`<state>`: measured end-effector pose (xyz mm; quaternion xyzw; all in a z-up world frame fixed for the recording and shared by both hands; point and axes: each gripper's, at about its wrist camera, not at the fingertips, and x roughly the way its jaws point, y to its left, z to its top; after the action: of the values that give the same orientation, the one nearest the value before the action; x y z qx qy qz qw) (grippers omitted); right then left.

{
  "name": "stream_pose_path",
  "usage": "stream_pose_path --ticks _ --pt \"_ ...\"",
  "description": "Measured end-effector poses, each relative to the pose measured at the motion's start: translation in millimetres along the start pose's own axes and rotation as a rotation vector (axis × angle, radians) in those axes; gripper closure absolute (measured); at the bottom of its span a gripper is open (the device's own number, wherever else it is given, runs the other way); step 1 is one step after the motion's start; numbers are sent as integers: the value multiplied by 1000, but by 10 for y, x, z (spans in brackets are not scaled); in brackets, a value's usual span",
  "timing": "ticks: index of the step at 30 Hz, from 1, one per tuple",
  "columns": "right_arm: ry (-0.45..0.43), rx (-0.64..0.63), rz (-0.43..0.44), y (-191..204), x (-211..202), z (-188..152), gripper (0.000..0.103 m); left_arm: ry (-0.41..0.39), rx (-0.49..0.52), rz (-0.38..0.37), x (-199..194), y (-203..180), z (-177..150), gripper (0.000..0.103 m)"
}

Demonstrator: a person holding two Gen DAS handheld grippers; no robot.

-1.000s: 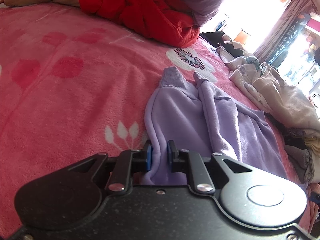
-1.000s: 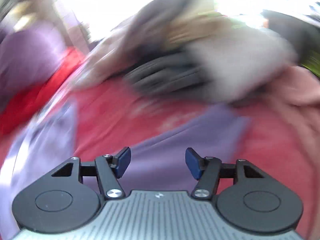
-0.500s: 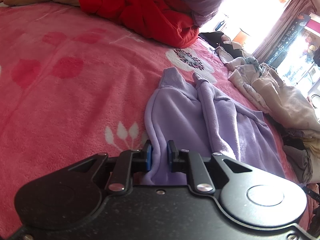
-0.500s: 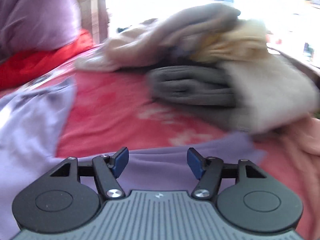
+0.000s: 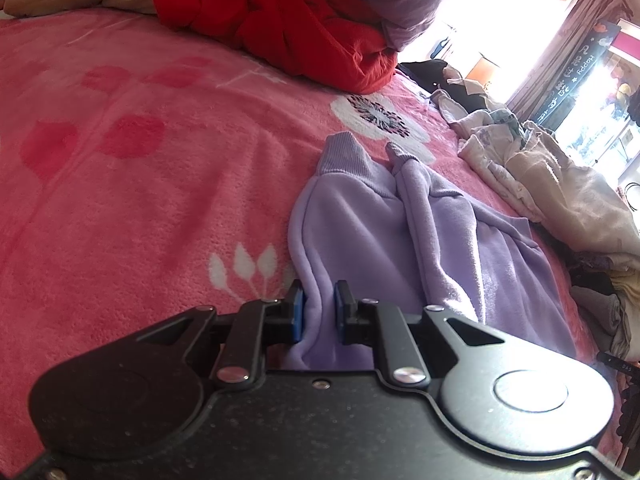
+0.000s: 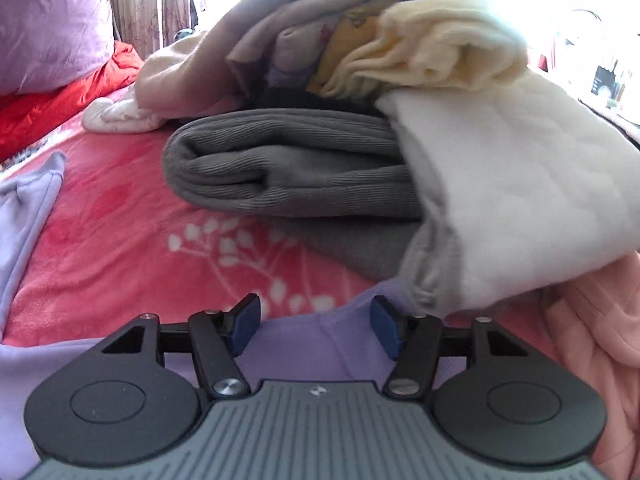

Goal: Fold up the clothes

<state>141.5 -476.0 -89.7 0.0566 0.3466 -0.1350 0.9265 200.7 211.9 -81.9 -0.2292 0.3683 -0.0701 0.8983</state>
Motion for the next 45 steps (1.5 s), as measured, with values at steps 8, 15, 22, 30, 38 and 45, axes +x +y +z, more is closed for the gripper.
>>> stream_pose_path --ticks 8,15,22,30,38,45 --pt "50 3 36 -102 241 223 38 3 5 0 17 -9 13 91" --pt "66 -75 10 -37 209 185 39 4 7 -2 -5 -7 7 91" --pt "-45 -123 51 553 -462 -9 39 0 -15 -8 -25 17 18 91" --pt "-64 -140 290 1575 -889 -475 40 -25 -75 -33 -120 99 42 91" --pt "-94 -73 511 2048 -983 -610 41 -106 -231 -22 -361 453 112 91" --pt "-43 -36 541 2044 -841 -716 44 -47 -143 -84 -103 218 119 91"
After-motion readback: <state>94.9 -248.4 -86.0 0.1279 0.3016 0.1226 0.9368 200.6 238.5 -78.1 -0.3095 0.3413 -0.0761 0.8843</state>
